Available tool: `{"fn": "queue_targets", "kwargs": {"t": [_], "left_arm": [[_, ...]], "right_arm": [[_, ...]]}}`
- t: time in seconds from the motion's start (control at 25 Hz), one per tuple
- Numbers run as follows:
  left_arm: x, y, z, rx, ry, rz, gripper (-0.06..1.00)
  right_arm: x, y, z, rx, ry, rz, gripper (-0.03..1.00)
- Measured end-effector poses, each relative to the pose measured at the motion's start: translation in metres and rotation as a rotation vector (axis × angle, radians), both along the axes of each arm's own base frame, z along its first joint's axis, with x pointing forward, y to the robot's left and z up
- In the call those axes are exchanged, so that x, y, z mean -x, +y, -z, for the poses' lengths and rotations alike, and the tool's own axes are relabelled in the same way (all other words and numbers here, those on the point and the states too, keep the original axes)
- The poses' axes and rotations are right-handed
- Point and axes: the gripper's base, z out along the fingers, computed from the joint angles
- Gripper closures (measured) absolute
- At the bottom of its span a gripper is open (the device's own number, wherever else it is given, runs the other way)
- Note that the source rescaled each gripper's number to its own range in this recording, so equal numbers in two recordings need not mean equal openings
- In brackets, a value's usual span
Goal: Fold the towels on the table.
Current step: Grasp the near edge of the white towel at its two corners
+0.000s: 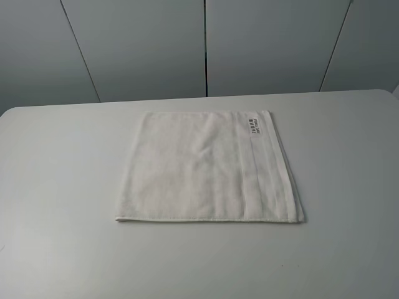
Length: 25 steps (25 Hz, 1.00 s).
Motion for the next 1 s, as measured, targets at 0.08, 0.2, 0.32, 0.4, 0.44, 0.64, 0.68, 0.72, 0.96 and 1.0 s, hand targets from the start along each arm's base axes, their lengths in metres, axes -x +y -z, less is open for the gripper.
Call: {"fn": "queue_targets", "kwargs": {"t": [0.08,0.2,0.32,0.4,0.44,0.64,0.68,0.72,0.96,1.0], "left_arm": [[0.0000,0.0000,0.0000,0.000,0.000,0.000,-0.06],[0.0000,0.0000,0.0000,0.000,0.000,0.000,-0.06],[0.0000,0.0000,0.0000,0.000,0.000,0.000,-0.06],[0.0000,0.0000,0.0000,0.000,0.000,0.000,-0.06],[0.0000,0.0000,0.0000,0.000,0.000,0.000,-0.06],[0.0000,0.0000,0.0000,0.000,0.000,0.000,-0.06],[0.0000,0.0000,0.0000,0.000,0.000,0.000,-0.06],[0.0000,0.0000,0.0000,0.000,0.000,0.000,-0.06],[0.0000,0.0000,0.0000,0.000,0.000,0.000,-0.06],[0.0000,0.0000,0.0000,0.000,0.000,0.000,-0.06]], "right_arm": [[0.0000,0.0000,0.0000,0.000,0.000,0.000,-0.03],[0.0000,0.0000,0.0000,0.000,0.000,0.000,-0.03],[0.0000,0.0000,0.0000,0.000,0.000,0.000,-0.03],[0.0000,0.0000,0.0000,0.000,0.000,0.000,-0.03],[0.0000,0.0000,0.0000,0.000,0.000,0.000,-0.03],[0.0000,0.0000,0.0000,0.000,0.000,0.000,-0.03],[0.0000,0.0000,0.0000,0.000,0.000,0.000,-0.03],[0.0000,0.0000,0.0000,0.000,0.000,0.000,-0.03],[0.0000,0.0000,0.0000,0.000,0.000,0.000,-0.03],[0.0000,0.0000,0.0000,0.000,0.000,0.000,-0.03]]}}
